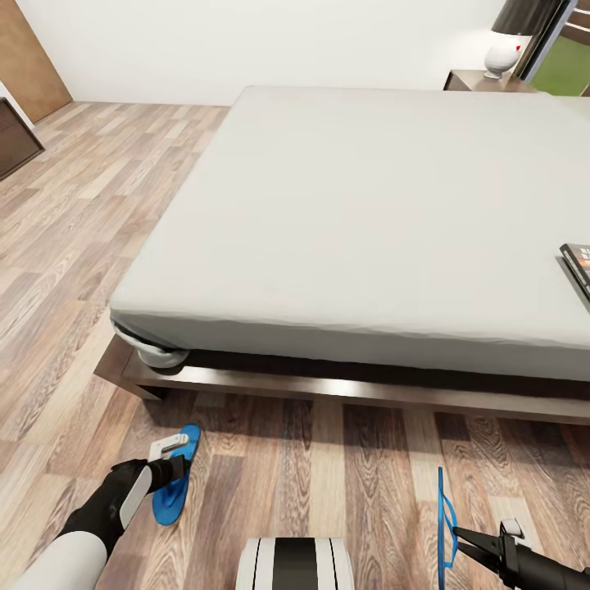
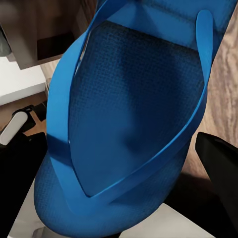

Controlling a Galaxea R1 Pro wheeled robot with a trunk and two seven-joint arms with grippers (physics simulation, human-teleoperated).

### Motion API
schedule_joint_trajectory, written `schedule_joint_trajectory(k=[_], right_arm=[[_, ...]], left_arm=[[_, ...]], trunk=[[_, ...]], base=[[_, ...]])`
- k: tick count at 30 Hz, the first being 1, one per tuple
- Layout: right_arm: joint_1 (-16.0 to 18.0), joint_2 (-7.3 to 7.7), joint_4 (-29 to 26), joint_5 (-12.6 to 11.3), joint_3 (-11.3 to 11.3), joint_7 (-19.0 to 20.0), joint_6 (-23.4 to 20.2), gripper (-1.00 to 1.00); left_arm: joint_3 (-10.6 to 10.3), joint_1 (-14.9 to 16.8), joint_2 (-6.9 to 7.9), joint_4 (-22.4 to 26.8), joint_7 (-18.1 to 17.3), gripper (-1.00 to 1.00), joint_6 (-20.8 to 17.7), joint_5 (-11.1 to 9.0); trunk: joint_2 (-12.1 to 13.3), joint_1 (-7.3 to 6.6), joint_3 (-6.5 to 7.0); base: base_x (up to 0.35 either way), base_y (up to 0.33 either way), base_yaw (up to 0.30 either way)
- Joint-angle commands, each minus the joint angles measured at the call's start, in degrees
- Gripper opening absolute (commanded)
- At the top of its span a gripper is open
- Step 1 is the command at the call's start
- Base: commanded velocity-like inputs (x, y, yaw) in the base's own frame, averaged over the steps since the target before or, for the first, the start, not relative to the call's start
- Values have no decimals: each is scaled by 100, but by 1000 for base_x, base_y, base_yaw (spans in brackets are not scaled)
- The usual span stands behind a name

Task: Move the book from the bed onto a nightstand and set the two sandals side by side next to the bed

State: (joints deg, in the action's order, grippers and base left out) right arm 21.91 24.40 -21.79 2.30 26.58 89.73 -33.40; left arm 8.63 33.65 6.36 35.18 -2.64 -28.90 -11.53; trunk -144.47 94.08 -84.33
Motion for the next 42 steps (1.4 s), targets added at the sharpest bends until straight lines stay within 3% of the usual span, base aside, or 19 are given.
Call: schedule_joint_trajectory(k=[1, 12, 17, 26, 35, 42], right_arm=[[3, -3, 0, 24, 23, 27, -61, -100], [1, -4, 0, 24, 23, 27, -61, -100], [1, -3, 0, 24, 22, 27, -61, -100], [1, -4, 0, 24, 23, 27, -61, -100], [2, -2, 0, 24, 23, 27, -61, -100], [-2, -3, 0, 24, 23, 27, -61, -100]], left_arm=[[23, 1, 0, 7, -19, -100, -34, -5], [23, 1, 3, 8, -17, -100, -28, 2], [24, 1, 4, 7, -17, -100, -27, 2], [24, 1, 5, 6, -17, -100, -27, 2], [24, 1, 6, 7, -23, -100, 7, 2], [21, 1, 2, 6, 23, -100, 535, 10]], trunk=[[-3, 2, -26], [-17, 30, -269], [-17, 30, -269], [-29, 53, -469], [-29, 53, -469], [-29, 53, -469]], base=[[0, 0, 0], [0, 0, 0], [0, 0, 0], [0, 0, 0], [0, 0, 0], [0, 0, 0]])
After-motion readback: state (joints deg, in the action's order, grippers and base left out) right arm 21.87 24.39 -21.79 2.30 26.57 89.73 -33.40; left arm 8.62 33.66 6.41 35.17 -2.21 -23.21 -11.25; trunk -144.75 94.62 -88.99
